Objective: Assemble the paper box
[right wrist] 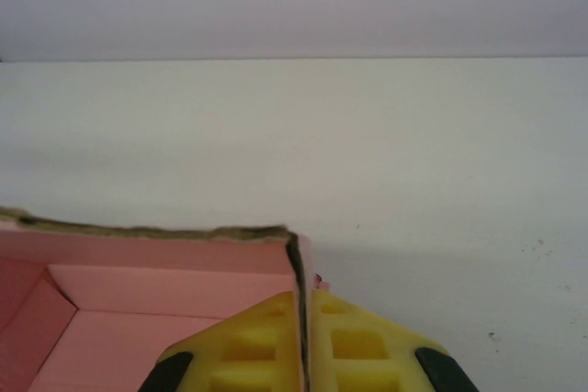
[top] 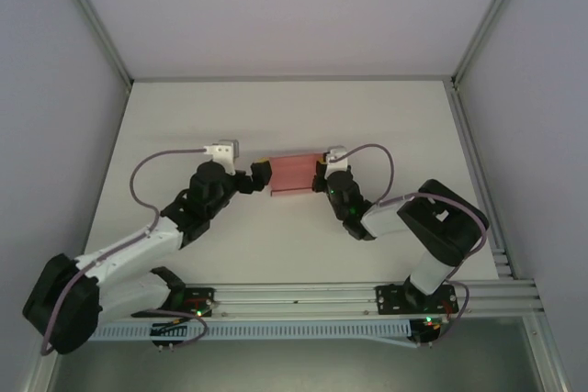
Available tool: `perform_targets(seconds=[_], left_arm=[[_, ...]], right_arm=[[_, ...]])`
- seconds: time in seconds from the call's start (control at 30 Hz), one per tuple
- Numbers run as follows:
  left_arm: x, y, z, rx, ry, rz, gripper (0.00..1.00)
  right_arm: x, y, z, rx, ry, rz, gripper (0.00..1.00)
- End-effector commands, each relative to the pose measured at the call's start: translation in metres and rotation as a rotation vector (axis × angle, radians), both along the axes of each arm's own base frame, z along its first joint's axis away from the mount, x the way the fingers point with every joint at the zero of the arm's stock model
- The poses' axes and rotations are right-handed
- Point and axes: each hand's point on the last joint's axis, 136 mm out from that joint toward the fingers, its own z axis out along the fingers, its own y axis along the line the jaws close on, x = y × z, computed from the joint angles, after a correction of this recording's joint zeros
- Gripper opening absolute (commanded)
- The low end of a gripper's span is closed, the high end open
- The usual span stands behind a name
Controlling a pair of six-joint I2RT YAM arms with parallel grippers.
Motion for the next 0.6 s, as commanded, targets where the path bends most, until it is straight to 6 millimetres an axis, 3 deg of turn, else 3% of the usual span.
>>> perform_targets(seconds=[0.0,0.2,0.4,0.57], left_arm=[[0.012,0.020,0.001,-0.026,0.152,0.133,1.00],[0.034,-0.008,-0.051,-0.189,0.382,-0.015,1.00],[0.047,-0.043,-0.077,-0.271,0.450,-0.180,1.00],[0.055,-0.044,-0.099,-0.305,0.476,-0.170,0.93]], right_arm=[[-0.017,-0.006,-0.049,-0.212,0.116,-0.006,0.00],[-0.027,-0.005,-0.060,-0.266,0.128,-0.040,0.00],[-0.035,-0.005,-0.069,-0.285,0.146,-0.029,0.00],[-0.040,0.001,-0.077,-0.310,0.159,0.028,0.00]])
